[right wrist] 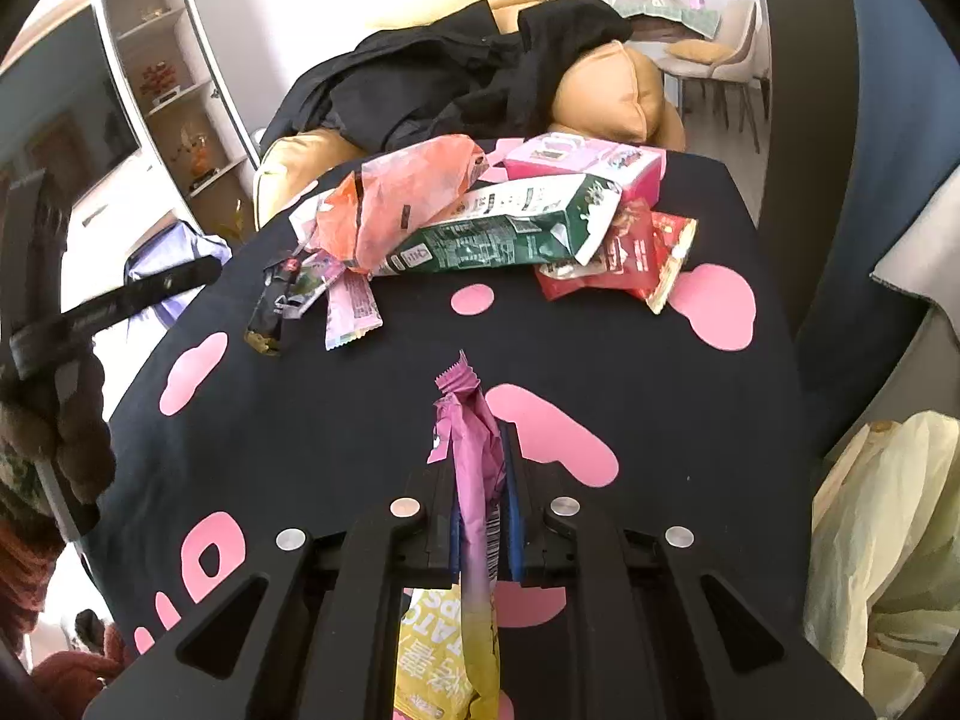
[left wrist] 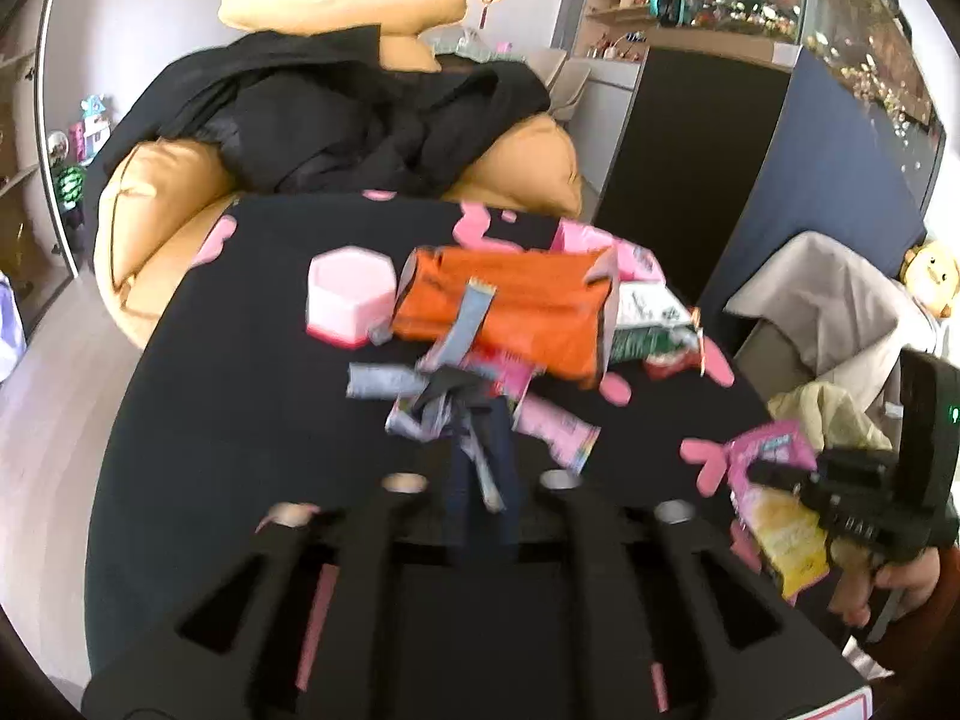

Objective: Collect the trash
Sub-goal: 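Grasp a pink wrapper with the right gripper while the left grasps a grey wrapper, then carry the pink wrapper in the right gripper while the left carries the grey wrapper to the trash bag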

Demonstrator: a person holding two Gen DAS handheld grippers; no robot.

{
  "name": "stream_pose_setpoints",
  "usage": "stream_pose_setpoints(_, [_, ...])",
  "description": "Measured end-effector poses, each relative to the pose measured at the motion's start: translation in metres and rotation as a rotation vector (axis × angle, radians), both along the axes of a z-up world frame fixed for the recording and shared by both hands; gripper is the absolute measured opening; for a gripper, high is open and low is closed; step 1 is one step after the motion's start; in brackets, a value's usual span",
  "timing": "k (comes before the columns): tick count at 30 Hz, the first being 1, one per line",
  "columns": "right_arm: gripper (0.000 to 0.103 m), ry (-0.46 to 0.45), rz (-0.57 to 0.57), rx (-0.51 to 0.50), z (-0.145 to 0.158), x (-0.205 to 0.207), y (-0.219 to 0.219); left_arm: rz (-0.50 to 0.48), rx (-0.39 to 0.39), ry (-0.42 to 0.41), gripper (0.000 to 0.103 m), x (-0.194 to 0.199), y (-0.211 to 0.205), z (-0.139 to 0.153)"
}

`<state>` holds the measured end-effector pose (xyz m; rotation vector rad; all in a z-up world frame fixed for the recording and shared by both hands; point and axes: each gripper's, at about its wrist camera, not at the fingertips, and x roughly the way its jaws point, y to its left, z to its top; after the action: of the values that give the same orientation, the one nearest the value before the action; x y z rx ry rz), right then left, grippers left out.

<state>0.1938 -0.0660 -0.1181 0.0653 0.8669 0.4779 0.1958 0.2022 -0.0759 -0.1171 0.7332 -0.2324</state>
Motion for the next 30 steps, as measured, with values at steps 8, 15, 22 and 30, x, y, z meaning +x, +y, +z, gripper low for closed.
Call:
stream_pose_setpoints(8, [0.012, 0.008, -0.006, -0.002, -0.006, 0.002, 0.000, 0.098, -0.118, 0.074, 0.054, 0.009, 0.025, -0.020])
stream_pose_setpoints(15, [0.012, 0.012, -0.010, -0.005, -0.013, 0.003, 0.002, 0.213, -0.240, 0.127, 0.057, 0.044, 0.011, -0.033])
stream_pose_setpoints(22, [0.012, -0.023, -0.016, -0.017, -0.006, -0.001, -0.008, 0.255, -0.172, 0.133, 0.037, 0.050, 0.002, -0.043])
stream_pose_setpoints(30, [0.012, -0.060, -0.011, 0.013, 0.011, -0.006, -0.018, 0.221, -0.166, 0.000, 0.036, -0.003, 0.011, -0.002])
